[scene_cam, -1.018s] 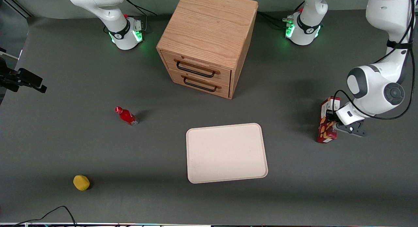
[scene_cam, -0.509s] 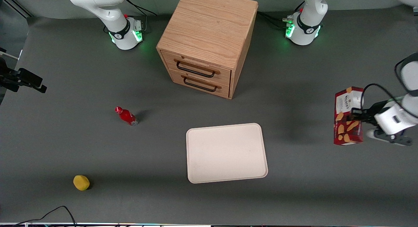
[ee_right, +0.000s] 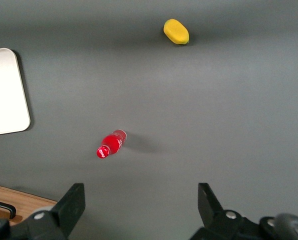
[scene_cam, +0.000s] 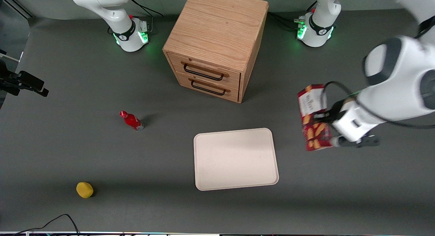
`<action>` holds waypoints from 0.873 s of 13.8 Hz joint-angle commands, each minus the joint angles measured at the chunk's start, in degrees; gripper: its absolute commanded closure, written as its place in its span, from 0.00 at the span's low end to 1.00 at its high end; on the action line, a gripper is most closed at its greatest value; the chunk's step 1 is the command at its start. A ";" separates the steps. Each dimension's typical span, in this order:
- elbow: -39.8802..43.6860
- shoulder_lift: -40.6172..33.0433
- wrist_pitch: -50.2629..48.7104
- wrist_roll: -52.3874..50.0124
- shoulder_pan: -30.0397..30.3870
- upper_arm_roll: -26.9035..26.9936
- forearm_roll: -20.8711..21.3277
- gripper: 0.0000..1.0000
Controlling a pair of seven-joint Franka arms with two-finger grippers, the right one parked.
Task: Place red cookie box on tray
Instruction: 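Carry the held box with the left gripper over the white tray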
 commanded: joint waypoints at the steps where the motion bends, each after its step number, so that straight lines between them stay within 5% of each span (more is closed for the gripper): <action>1: 1.58 8.84 9.26 -6.19 0.36 -4.61 5.45 1.00; 7: -8.77 16.42 37.64 -17.88 -1.75 -6.30 14.16 1.00; 8: -9.75 16.77 39.60 -18.25 -1.75 -6.30 15.74 0.66; 9: -9.84 16.69 39.45 -18.51 -1.66 -6.30 16.28 0.01; 12: -7.83 14.77 30.96 -17.81 -1.31 -6.30 16.72 0.00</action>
